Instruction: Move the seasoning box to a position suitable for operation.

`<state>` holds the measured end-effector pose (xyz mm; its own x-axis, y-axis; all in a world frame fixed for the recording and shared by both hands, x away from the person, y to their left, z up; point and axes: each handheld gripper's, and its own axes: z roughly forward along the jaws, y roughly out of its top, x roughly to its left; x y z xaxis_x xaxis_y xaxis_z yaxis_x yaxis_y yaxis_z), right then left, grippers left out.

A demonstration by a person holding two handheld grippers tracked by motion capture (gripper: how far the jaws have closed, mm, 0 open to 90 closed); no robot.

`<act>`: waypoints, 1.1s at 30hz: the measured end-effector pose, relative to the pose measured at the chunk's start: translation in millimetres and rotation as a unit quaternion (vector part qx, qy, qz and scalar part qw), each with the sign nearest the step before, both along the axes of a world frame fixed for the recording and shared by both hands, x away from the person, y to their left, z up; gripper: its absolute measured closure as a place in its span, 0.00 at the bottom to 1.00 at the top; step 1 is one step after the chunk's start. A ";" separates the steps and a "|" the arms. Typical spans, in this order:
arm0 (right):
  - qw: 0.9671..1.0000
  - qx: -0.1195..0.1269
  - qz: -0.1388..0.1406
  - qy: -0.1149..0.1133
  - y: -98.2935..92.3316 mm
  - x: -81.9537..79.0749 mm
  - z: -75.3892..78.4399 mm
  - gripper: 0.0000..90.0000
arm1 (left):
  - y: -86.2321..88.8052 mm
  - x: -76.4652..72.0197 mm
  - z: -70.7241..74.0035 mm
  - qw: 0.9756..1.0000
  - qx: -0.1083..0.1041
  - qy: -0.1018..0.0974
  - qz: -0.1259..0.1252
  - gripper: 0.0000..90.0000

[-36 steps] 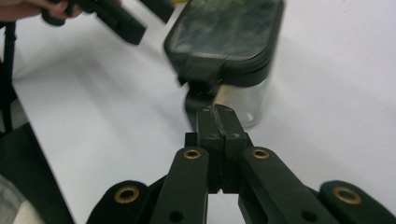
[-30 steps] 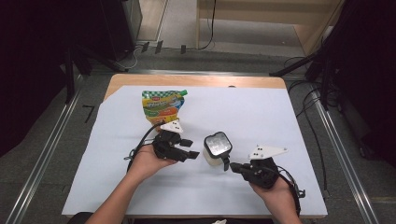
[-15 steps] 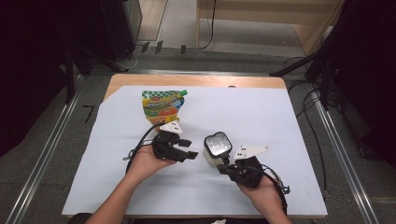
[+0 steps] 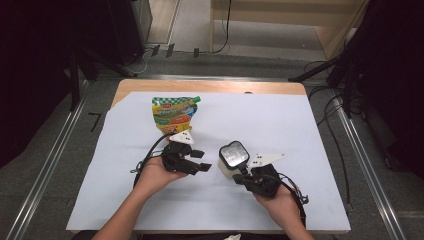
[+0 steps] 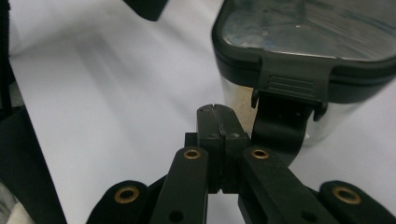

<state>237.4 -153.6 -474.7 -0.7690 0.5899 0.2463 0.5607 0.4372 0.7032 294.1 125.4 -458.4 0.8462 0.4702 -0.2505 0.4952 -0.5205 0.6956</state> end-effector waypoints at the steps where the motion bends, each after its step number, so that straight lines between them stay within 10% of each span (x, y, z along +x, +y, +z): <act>1: 1.000 0.000 -0.005 0.000 -3.7 1.1 0.0 1.00 | -0.4 -0.2 -0.2 1.000 -0.002 -0.002 -0.002 0.47; 24: 0.998 0.005 -0.061 0.021 -55.7 24.8 0.1 1.00 | -7.8 -1.2 -2.5 0.999 0.002 -0.027 -0.023 0.50; 33: 0.996 -0.001 -0.085 0.012 -67.4 32.2 2.0 1.00 | -17.4 5.2 1.2 0.999 -0.006 -0.008 -0.045 0.42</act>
<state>269.6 -221.0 -472.7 -0.6522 0.7112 0.2624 0.6432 0.3360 0.6880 299.3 108.1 -457.2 0.8886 0.3900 -0.2416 0.4361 -0.5543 0.7089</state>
